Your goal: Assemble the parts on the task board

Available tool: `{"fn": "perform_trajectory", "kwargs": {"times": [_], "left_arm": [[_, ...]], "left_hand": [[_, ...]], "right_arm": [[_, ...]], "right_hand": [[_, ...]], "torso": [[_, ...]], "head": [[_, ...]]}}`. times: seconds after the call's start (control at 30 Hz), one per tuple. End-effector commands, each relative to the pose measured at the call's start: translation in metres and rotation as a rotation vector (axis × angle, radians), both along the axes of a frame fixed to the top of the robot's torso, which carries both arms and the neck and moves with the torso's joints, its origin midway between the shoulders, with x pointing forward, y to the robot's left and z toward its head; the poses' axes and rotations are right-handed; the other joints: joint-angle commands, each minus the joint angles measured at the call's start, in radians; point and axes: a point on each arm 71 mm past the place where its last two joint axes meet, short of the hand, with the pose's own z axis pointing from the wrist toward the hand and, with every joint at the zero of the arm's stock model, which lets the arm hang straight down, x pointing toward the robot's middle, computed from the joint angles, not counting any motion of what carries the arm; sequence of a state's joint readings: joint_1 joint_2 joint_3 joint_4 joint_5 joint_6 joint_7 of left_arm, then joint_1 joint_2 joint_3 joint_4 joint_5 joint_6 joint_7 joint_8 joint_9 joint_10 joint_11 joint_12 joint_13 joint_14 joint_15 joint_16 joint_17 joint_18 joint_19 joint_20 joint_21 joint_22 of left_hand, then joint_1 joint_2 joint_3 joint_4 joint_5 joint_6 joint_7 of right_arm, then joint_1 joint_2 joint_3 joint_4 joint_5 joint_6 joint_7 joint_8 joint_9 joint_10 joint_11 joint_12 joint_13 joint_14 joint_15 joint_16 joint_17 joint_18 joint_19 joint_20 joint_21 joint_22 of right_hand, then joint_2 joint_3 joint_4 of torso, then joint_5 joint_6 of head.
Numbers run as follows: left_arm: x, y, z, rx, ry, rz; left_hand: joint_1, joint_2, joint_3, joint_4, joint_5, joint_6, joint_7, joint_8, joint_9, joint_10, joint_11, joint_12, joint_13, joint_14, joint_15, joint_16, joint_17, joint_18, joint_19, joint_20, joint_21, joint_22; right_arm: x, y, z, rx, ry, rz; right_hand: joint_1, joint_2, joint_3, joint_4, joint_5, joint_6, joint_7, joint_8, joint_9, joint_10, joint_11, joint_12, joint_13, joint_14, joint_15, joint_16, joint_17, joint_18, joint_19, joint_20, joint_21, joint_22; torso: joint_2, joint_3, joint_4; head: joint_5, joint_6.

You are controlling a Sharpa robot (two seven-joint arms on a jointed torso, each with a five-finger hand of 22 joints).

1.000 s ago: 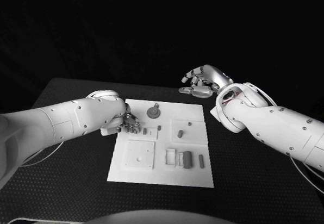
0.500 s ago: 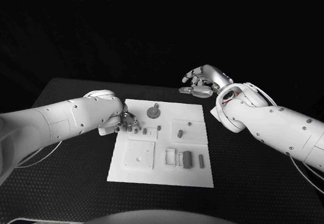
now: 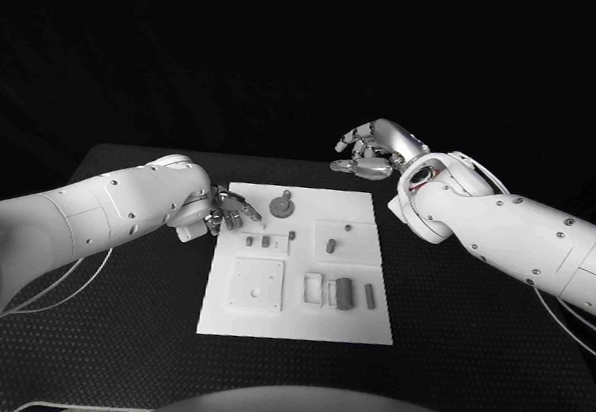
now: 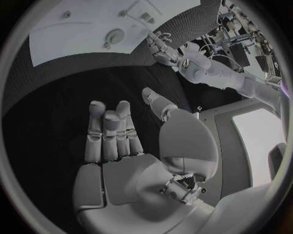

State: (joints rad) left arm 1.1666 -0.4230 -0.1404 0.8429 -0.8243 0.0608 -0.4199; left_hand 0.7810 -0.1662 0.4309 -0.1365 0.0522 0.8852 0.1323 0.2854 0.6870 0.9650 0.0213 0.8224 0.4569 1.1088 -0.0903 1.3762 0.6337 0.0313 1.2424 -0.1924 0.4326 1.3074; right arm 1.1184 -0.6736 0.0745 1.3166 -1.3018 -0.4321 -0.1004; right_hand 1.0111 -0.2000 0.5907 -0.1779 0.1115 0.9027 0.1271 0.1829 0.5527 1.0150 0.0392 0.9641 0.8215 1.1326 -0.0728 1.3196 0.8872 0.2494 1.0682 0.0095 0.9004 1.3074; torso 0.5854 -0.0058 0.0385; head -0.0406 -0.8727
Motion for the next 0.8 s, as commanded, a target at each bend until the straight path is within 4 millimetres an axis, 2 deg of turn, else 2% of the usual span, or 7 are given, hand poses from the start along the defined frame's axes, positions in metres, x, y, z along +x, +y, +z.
{"fn": "perform_trajectory", "kwargs": {"times": [0.03, 0.13, 0.17, 0.2, 0.33, 0.5, 0.8], "left_arm": [[0.007, -0.006, 0.013, -0.165, -0.17, 0.011], [0.009, -0.008, 0.019, -0.22, -0.264, -0.016], [0.01, -0.011, 0.023, -0.245, -0.316, -0.031], [0.009, -0.013, 0.026, -0.256, -0.354, -0.051], [0.004, -0.029, 0.035, -0.243, -0.496, -0.261], [-0.004, -0.043, 0.039, -0.164, -0.604, -0.459], [-0.021, -0.073, 0.031, -0.059, -0.702, -0.675]], "left_hand": [[0.056, 0.046, -0.001, -0.057, -0.001, -0.031, 0.018, -0.002, -0.002, -0.062, 0.025, -0.032, -0.015, -0.04, 0.022, -0.031, -0.014, 0.044, -0.02, 0.022, -0.014, 0.007], [0.118, 0.058, 0.004, -0.111, -0.001, -0.027, 0.022, 0.013, 0.001, -0.065, 0.027, -0.034, -0.019, -0.047, 0.027, -0.035, -0.017, 0.054, -0.019, 0.028, -0.014, 0.009], [0.171, 0.066, 0.026, -0.144, 0.0, -0.017, 0.021, 0.027, 0.002, -0.079, 0.032, -0.049, -0.03, -0.065, 0.032, -0.051, -0.025, 0.052, -0.036, 0.037, -0.026, 0.005], [0.201, 0.067, 0.045, -0.148, 0.0, -0.013, 0.022, 0.035, 0.0, -0.088, 0.04, -0.064, -0.04, -0.085, 0.039, -0.073, -0.036, 0.046, -0.058, 0.046, -0.042, -0.002], [0.336, 0.064, 0.104, -0.152, 0.02, 0.014, 0.009, 0.058, -0.017, -0.07, 0.05, -0.11, -0.08, -0.096, 0.05, -0.11, -0.059, 0.042, -0.071, 0.055, -0.059, -0.009], [0.39, 0.075, 0.125, -0.153, 0.02, 0.048, -0.005, 0.055, -0.034, -0.042, 0.053, -0.168, -0.12, -0.088, 0.056, -0.138, -0.07, 0.044, -0.066, 0.059, -0.067, -0.012], [0.438, 0.059, 0.123, -0.154, 0.029, 0.089, -0.004, 0.01, -0.081, 0.075, 0.057, -0.381, -0.209, -0.034, 0.057, -0.167, -0.066, 0.054, -0.028, 0.061, -0.072, -0.008]], "right_arm": [[0.0, -0.001, 0.0, 0.0, 0.007, 0.006], [0.001, -0.002, 0.0, 0.002, 0.009, 0.003], [0.001, -0.003, -0.001, 0.002, 0.01, 0.002], [0.001, -0.003, -0.001, 0.003, 0.01, 0.001], [0.001, -0.004, -0.001, 0.005, 0.013, -0.002], [0.001, -0.004, -0.001, 0.004, 0.014, -0.002], [0.002, -0.005, -0.001, 0.004, 0.016, -0.002]], "right_hand": [[-0.001, 0.0, 0.001, 0.005, 0.001, -0.018, 0.026, 0.001, -0.002, -0.005, 0.0, 0.006, -0.001, -0.001, 0.004, -0.002, -0.001, 0.012, 0.005, -0.005, -0.003, 0.008], [0.0, 0.0, 0.001, 0.004, 0.001, -0.018, 0.026, 0.001, -0.002, -0.005, 0.001, 0.006, -0.001, -0.001, 0.004, -0.002, -0.001, 0.012, 0.005, -0.006, -0.003, 0.008], [0.0, 0.001, 0.001, 0.004, 0.001, -0.018, 0.026, 0.001, -0.002, -0.005, 0.001, 0.006, -0.001, -0.001, 0.004, -0.002, -0.001, 0.012, 0.005, -0.006, -0.003, 0.008], [0.0, 0.001, 0.001, 0.004, 0.001, -0.018, 0.026, 0.001, -0.002, -0.005, 0.001, 0.006, -0.001, -0.001, 0.004, -0.002, -0.001, 0.012, 0.005, -0.006, -0.003, 0.008], [0.001, 0.002, 0.002, 0.003, 0.001, -0.018, 0.026, 0.001, -0.002, -0.005, 0.001, 0.006, -0.001, -0.001, 0.004, -0.002, -0.001, 0.012, 0.005, -0.006, -0.003, 0.008], [0.002, 0.003, 0.002, 0.003, 0.001, -0.018, 0.026, 0.001, -0.002, -0.005, 0.001, 0.007, -0.001, -0.001, 0.004, -0.002, -0.001, 0.012, 0.005, -0.006, -0.003, 0.008], [0.003, 0.005, 0.002, 0.002, 0.001, -0.018, 0.026, 0.001, -0.002, -0.005, 0.001, 0.007, -0.001, -0.001, 0.004, -0.002, -0.001, 0.012, 0.005, -0.006, -0.003, 0.008]], "torso": [[0.0, 0.0003, -0.0002], [0.0, 0.0009, -0.0008], [0.0, 0.001, -0.0011], [0.001, 0.001, -0.0011], [0.001, 0.0005, -0.0011], [0.001, 0.0004, -0.0012], [0.001, 0.0006, -0.0009]], "head": [[0.0, 0.0], [0.0, 0.0], [0.0, 0.0], [0.0, 0.0], [-0.001, 0.0], [-0.001, 0.0], [-0.002, 0.0]]}}
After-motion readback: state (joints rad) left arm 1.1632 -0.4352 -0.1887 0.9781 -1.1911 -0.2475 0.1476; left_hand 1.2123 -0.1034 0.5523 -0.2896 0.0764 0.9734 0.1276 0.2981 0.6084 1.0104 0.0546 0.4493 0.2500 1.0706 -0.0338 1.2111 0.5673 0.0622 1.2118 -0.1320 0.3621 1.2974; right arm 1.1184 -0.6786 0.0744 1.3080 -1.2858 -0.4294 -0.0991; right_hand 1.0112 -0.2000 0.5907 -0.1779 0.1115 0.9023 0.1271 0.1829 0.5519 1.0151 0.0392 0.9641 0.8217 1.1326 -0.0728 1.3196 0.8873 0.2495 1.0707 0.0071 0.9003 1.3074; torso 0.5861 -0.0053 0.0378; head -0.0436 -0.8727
